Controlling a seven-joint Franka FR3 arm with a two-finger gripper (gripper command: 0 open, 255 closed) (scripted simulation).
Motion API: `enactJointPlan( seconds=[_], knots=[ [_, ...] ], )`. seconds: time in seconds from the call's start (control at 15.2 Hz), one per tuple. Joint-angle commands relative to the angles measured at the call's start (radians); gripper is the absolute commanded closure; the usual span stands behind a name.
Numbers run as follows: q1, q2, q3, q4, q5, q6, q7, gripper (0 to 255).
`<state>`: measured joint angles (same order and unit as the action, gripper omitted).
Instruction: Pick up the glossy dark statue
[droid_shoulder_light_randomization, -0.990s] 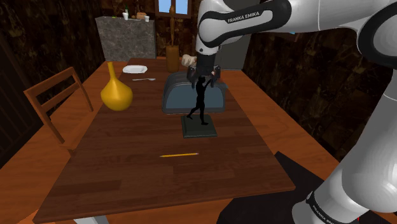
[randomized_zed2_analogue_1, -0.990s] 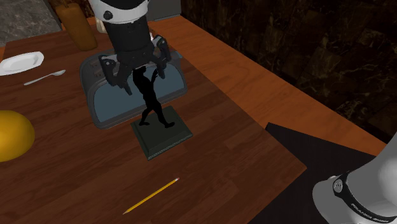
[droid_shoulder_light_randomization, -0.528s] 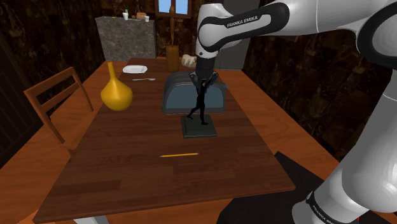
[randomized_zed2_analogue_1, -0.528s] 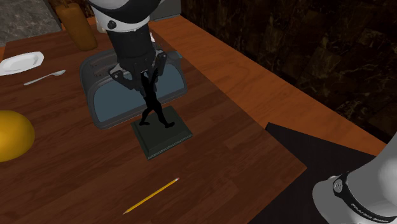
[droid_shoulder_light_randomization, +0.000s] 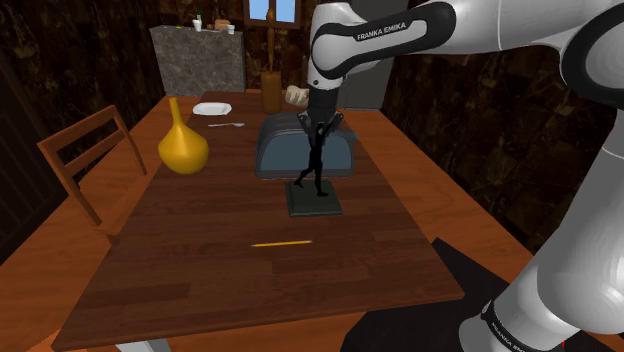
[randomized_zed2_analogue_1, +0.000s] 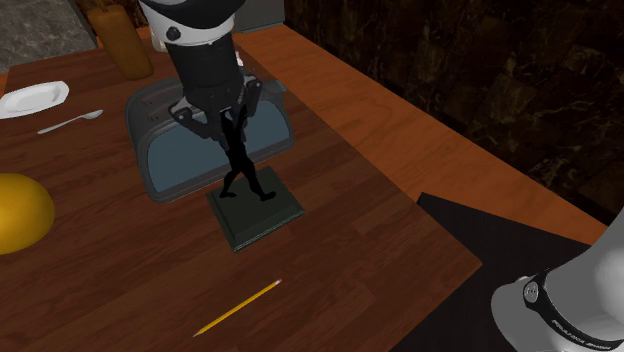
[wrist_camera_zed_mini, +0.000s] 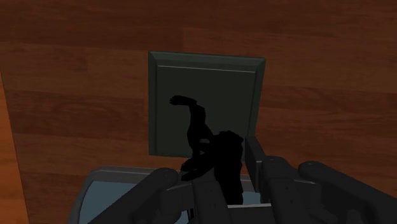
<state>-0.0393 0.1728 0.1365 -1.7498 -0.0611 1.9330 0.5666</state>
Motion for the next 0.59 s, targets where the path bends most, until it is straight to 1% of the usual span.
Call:
enactJointPlan(
  seconds=[0.0, 0.53],
  knots=[
    [0.000, -0.004, 0.000, 0.020, 0.001, -0.022, -0.001, 255],
    [0.001, -0.012, 0.001, 0.116, 0.004, -0.127, -0.006, 255]
  ],
)
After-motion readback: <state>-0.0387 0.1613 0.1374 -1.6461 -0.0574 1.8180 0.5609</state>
